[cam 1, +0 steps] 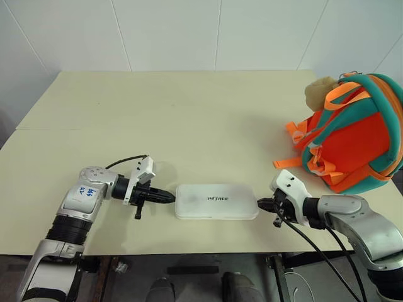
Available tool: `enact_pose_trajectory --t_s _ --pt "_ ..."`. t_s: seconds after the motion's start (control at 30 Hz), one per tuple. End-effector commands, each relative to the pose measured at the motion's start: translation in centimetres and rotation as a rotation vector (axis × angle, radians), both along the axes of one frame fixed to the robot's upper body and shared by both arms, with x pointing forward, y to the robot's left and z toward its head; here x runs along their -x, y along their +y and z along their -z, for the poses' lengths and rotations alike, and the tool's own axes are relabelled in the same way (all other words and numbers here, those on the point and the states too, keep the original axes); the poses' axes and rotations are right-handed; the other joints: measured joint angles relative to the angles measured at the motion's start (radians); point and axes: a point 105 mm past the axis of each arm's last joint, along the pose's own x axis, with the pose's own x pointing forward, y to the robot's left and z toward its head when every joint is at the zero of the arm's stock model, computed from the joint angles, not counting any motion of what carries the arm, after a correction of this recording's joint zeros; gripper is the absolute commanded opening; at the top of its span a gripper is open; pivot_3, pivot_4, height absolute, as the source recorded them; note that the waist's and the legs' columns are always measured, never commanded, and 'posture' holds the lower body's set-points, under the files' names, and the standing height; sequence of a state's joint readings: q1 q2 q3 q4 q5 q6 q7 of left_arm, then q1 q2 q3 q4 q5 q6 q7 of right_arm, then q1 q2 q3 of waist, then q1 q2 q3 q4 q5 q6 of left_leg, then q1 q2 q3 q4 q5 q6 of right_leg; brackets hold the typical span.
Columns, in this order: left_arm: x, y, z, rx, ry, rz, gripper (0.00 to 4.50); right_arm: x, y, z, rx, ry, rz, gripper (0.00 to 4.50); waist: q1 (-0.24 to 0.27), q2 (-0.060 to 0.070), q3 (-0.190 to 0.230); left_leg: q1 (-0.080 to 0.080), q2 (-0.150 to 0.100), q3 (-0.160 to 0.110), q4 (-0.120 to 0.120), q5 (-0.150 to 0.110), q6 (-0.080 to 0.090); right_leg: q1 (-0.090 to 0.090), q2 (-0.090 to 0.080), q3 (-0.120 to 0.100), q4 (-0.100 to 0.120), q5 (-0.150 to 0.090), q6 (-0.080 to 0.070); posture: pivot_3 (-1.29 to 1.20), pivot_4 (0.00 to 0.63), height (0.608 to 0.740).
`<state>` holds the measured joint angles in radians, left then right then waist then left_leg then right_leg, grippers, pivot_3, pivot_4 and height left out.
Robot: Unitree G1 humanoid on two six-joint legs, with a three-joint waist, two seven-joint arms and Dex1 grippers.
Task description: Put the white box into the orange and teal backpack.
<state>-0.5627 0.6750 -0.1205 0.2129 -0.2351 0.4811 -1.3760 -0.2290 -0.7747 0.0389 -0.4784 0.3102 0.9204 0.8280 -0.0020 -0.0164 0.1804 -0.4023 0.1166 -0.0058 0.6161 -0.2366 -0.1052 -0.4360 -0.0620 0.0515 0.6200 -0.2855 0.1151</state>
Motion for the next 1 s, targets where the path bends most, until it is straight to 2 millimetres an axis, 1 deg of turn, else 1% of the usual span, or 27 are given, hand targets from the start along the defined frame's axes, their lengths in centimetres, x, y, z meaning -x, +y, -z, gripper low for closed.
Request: enact_pose_trajectory --t_s 0.03,0.1,0.2,0.27,0.33,0.43,0.57,0.73,0.83,0.87,1.0 --pt "-0.1 0.6 -0.8 -0.008 -0.027 -0.015 0.04 -0.2 -0.8 -1.6 0.009 -0.072 0.007 0.0 0.0 0.0 0.0 0.0 0.0 0.0 0.0 0.0 0.0 0.0 0.0 0.0 0.0 0.0 0.0 0.0 0.15 0.74" --pt "-0.5 0.9 -0.9 -0.015 -0.04 -0.041 0.04 -0.4 -1.3 -1.7 0.015 -0.078 0.019 0.0 0.0 0.0 0.0 0.0 0.0 0.001 0.0 0.0 0.0 0.0 0.0 0.001 0.0 0.0 0.0 0.0 0.15 0.74" --pt "-1.1 1.5 -1.6 -0.007 -0.064 -0.074 0.04 -0.5 -2.2 -2.0 0.03 -0.087 0.039 0.0 0.0 0.0 0.0 0.0 0.0 0.002 0.001 0.0 0.0 -0.001 0.0 0.003 0.0 0.0 0.0 0.0 0.15 0.74" --pt "-0.9 1.6 -2.6 0.074 0.071 -0.075 0.04 -0.6 -2.7 -2.3 0.037 -0.097 0.055 0.0 0.0 -0.001 0.001 0.0 0.0 0.003 0.001 0.0 0.0 -0.001 0.0 0.003 0.0 0.0 0.0 0.0 0.15 0.74" --pt "-1.4 1.5 -3.6 0.132 0.115 -0.111 0.04 -0.7 -3.0 -2.7 0.038 -0.106 0.066 0.0 0.0 -0.002 0.001 0.0 0.0 0.003 0.002 0.0 0.0 -0.001 0.0 0.004 0.0 0.0 0.0 0.0 0.15 0.74" --pt "-2.4 1.6 -4.7 0.148 0.117 -0.174 0.63 -0.9 -3.6 -3.4 0.04 -0.126 0.094 0.57 0.0 -0.003 0.002 0.0 0.0 0.003 0.004 0.0 0.001 -0.001 0.0 0.004 0.0 0.0 0.0 0.0 0.15 0.74" --pt "-3.3 1.2 -5.3 0.161 0.13 -0.231 1.85 -1.2 -4.1 -3.9 0.044 -0.153 0.123 1.86 -0.001 -0.003 0.002 0.0 0.0 0.004 0.004 -0.001 0.002 -0.001 0.0 0.005 0.0 0.0 0.0 0.0 0.15 0.74" --pt "-2.9 0.8 -5.3 0.166 0.281 -0.242 3.33 -1.2 -3.8 -4.0 0.041 -0.159 0.121 3.43 -0.003 -0.003 0.002 0.0 0.0 0.005 0.004 -0.001 0.002 -0.002 0.0 0.006 0.0 0.001 0.001 0.0 0.15 0.74" --pt "-2.5 1.0 -5.5 0.166 0.389 -0.249 4.28 -1.2 -3.7 -4.0 0.038 -0.162 0.122 4.47 -0.003 -0.004 0.002 0.0 0.0 0.005 0.004 -0.001 0.002 -0.002 0.0 0.006 0.0 0.001 0.001 0.0 0.15 0.74" --pt "-2.3 1.1 -5.5 0.159 0.429 -0.255 4.46 -1.2 -3.6 -4.1 0.037 -0.164 0.123 4.5 -0.003 -0.005 0.003 0.0 0.0 0.005 0.004 -0.001 0.002 -0.002 0.0 0.006 0.0 0.0 0.001 0.0 0.15 0.74" --pt "-2.1 1.4 -5.3 0.145 0.613 -0.325 4.46 -1.2 -3.5 -4.1 0.034 -0.168 0.128 4.5 -0.003 -0.007 0.004 0.0 0.0 0.005 0.004 -0.001 0.003 -0.002 0.0 0.006 0.0 0.0 0.0 0.0 0.15 0.74"
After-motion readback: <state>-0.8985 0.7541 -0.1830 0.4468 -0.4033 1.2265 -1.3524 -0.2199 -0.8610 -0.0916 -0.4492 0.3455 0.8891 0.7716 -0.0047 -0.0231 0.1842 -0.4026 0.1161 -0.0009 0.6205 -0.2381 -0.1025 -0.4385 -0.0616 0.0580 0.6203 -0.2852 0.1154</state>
